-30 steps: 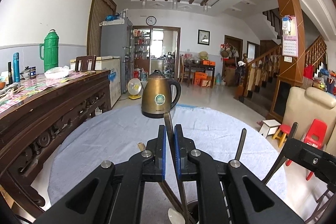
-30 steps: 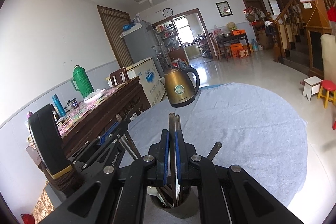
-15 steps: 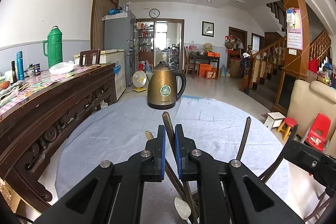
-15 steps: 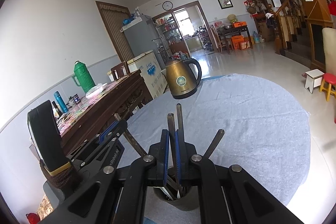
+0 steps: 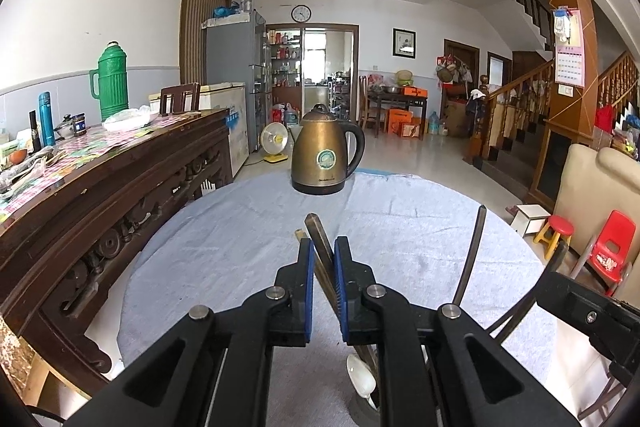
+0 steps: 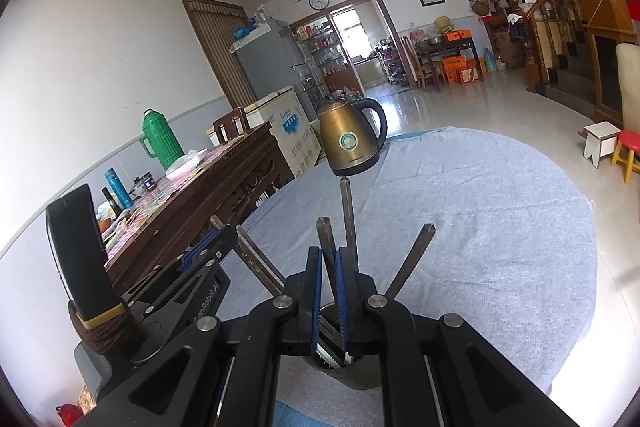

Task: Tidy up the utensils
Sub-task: 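Lower the chopsticks into the mesh holder and open both grippers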

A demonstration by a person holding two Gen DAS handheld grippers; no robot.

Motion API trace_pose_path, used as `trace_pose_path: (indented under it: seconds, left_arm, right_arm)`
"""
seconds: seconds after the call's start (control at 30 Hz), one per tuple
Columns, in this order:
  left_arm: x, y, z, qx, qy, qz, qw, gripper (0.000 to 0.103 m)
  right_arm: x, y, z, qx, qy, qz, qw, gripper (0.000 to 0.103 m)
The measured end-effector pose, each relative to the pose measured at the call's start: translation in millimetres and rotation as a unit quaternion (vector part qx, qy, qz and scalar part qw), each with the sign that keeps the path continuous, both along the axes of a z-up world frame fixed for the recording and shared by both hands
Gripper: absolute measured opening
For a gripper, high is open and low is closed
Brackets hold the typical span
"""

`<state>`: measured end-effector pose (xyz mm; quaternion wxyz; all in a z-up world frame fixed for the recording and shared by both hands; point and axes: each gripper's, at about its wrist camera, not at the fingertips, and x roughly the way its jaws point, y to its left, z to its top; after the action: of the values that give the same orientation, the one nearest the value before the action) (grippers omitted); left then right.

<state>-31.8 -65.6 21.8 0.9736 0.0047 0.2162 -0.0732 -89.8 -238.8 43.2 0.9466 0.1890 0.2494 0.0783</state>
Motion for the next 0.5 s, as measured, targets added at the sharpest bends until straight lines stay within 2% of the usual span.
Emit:
trace_pose_path:
  seconds: [0.13, 0.17, 0.2, 0.23, 0.27, 0.3, 0.37, 0.43, 0.5]
  left_arm:
    - [-1.3, 1.7, -0.1, 0.006, 0.011, 0.009, 0.9999, 0.015]
    - [-1.5, 2.7, 0.1, 0.007, 0.013, 0.013, 0.9998, 0.019]
    - [-1.9, 4.4, 0.5, 0.006, 0.017, 0.017, 0.9997, 0.031]
    - [-2.3, 6.8, 1.2, 0.004, 0.021, 0.022, 0.9995, 0.052]
    - [-2.8, 7.9, 1.5, 0.002, 0.023, 0.026, 0.9994, 0.061]
    - [-4.1, 10.3, 2.6, -0.001, 0.022, 0.032, 0.9993, 0.069]
    - [-7.7, 13.0, 5.1, -0.001, 0.016, 0.040, 0.9991, 0.070]
    - [-9.8, 13.4, 8.3, 0.005, 0.017, 0.041, 0.9990, 0.079]
    - [-12.6, 13.9, 10.8, 0.006, 0.019, 0.039, 0.9990, 0.082]
  right_arm:
    - [-1.1, 1.5, -0.6, 0.007, 0.006, 0.008, 1.000, 0.010]
    - [-2.1, 1.0, -0.3, 0.009, 0.006, 0.007, 1.000, 0.018]
    - [-3.1, -0.3, 0.4, 0.015, 0.005, 0.009, 1.000, 0.029]
    - [-5.1, -2.0, 1.3, 0.020, 0.002, 0.008, 1.000, 0.034]
    - [-7.6, -3.2, 2.6, 0.022, -0.003, 0.005, 1.000, 0.044]
    - [-10.1, -4.3, 4.5, 0.021, -0.009, 0.000, 1.000, 0.050]
    - [-15.6, -5.2, 8.5, 0.018, -0.022, -0.007, 1.000, 0.050]
    - [-18.0, -5.8, 11.4, 0.018, -0.027, -0.009, 0.999, 0.050]
    - [-20.7, -5.3, 13.1, 0.018, -0.030, -0.013, 0.999, 0.050]
